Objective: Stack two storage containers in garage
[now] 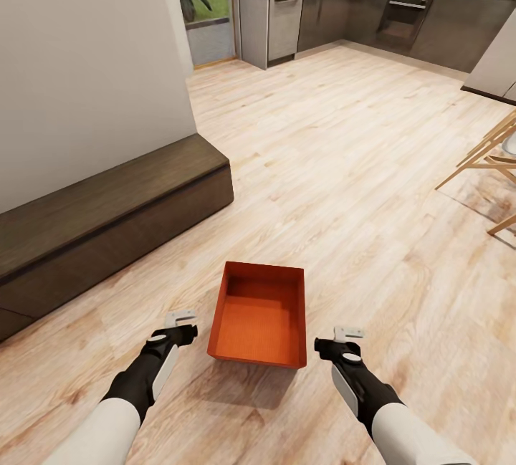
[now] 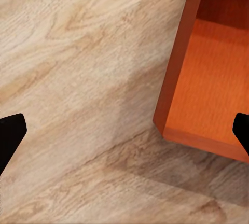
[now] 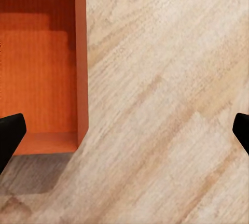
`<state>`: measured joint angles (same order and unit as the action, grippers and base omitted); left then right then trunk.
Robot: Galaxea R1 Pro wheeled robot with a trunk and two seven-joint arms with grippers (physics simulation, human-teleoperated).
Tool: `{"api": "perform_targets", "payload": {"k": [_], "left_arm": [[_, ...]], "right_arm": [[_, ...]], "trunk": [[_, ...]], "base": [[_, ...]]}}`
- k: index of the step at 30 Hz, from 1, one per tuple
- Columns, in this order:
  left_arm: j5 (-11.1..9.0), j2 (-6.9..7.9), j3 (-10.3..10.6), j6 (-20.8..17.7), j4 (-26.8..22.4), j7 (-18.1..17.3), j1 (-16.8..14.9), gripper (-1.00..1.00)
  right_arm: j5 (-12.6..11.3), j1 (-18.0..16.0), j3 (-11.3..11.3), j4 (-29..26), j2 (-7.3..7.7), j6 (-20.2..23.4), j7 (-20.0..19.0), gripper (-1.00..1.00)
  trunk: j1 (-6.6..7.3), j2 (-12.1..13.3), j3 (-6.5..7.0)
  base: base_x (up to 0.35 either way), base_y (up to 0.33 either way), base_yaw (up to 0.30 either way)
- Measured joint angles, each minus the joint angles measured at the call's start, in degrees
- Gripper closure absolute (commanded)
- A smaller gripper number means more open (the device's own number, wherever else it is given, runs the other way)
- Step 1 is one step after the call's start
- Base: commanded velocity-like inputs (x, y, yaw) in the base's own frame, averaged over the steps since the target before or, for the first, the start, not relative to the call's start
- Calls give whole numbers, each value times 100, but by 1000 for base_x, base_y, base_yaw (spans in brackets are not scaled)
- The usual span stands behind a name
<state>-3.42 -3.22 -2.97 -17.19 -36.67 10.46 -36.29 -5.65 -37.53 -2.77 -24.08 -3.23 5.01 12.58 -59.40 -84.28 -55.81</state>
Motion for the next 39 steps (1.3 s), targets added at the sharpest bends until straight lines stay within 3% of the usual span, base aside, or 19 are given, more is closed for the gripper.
{"api": "perform_targets", "payload": {"k": [19,29,39], "left_arm": [[12,15,36,19,47,17,0,-100],[21,18,80,40,148,8,0,-100],[14,9,77,65,379,3,0,-100]], "right_arm": [[54,0,-9,17,-14,22,6,-100],[9,0,-8,31,-17,19,2,-100],[2,0,-7,178,-192,-6,7,-100]], "trunk": [[1,0,0],[3,0,0],[3,0,0]], "base": [[11,0,0],[274,0,0],[320,0,0]]}}
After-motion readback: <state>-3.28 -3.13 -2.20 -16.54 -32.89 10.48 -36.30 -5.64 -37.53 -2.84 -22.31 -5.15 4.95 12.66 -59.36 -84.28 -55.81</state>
